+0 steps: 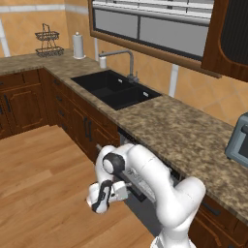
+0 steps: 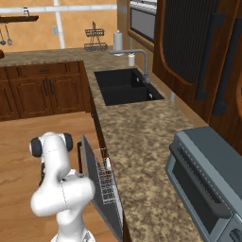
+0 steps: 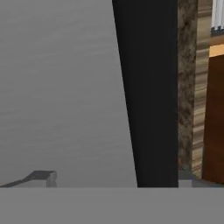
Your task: Pick up the cup and bowl from the counter, place them in the dishwasher, and close the dishwasher door.
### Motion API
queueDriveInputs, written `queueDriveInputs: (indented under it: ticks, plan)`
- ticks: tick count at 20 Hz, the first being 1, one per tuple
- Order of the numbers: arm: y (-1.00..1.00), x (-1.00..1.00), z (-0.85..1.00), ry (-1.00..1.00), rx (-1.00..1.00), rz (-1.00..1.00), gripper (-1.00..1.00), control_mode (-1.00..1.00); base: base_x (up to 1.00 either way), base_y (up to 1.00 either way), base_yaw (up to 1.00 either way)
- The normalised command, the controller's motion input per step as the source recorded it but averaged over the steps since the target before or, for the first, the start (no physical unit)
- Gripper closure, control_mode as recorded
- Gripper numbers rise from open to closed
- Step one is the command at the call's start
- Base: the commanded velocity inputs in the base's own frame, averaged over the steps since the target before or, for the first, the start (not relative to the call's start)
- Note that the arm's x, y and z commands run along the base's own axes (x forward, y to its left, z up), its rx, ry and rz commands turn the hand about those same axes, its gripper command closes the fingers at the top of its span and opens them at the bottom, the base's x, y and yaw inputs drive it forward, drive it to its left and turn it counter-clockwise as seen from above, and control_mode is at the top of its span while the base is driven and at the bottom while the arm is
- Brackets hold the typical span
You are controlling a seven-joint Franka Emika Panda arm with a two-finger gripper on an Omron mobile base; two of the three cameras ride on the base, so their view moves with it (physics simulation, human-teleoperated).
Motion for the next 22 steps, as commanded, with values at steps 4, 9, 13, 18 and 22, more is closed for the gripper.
queueDriveInputs:
  ticks: [4, 9, 13, 18, 22]
  plan:
    - [-1.0, 0.46, -0.01, 0.01, 0.12, 0.09, -1.0, -1.0, 0.0, 0.0, 0.0]
    - [-1.0, 0.54, -0.02, 0.01, 0.09, 0.08, -1.0, -1.0, 0.0, 0.0, 0.0]
    - [-1.0, 0.72, -0.03, 0.0, 0.18, 0.15, -1.0, -1.0, 0.0, 0.0, 0.0]
    - [-0.46, 0.34, -0.1, 0.0, 0.19, 0.29, -1.0, -1.0, 0.0, 0.0, 0.0]
    - [-0.81, 0.56, -0.34, -0.21, 0.16, 0.37, -1.0, -1.0, 0.0, 0.0, 0.0]
